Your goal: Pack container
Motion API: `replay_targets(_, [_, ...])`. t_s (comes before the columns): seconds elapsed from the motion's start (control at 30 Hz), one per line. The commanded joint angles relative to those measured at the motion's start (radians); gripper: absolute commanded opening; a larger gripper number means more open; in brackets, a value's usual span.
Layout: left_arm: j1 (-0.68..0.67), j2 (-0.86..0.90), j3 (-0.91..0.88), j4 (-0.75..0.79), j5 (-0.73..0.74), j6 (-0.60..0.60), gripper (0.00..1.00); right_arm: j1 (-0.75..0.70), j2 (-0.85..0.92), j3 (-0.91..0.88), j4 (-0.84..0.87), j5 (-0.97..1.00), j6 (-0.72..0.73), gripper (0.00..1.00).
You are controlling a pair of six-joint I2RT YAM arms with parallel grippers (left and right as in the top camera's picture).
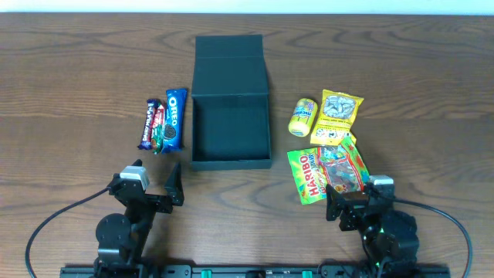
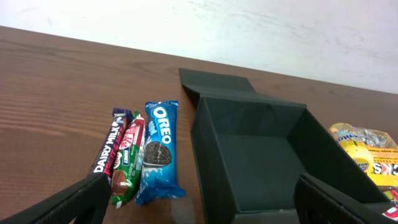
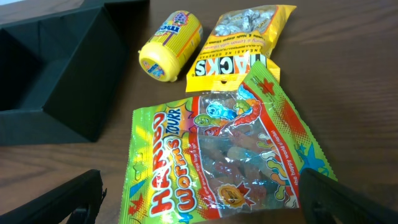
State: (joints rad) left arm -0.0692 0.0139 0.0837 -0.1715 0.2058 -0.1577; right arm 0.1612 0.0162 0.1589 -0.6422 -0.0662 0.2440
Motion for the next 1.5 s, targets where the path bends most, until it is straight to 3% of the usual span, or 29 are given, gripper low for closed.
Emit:
replay_targets(0.0, [-0.003, -0.008, -0.03, -0.003, -0.004, -0.003, 0.95, 0.007, -0.011, -0.005, 0.002, 0.017, -0.013, 0.99])
replay_targets(1.27, [-0.003, -0.008, -0.03, -0.003, 0.005, -0.004, 0.95, 0.007, -0.011, -0.004, 0.002, -0.004, -0.004, 0.99])
replay_targets(1.37, [-0.003, -0.008, -0.03, -0.003, 0.047, -0.052, 0.95, 0.007, -0.011, -0.004, 0.002, -0.037, 0.148, 0.99])
replay_targets(1.47, [-0.003, -0.008, -0.03, -0.003, 0.106, -0.203, 0.95, 0.007, -0.011, 0.001, -0.019, -0.141, 0.452, 0.99])
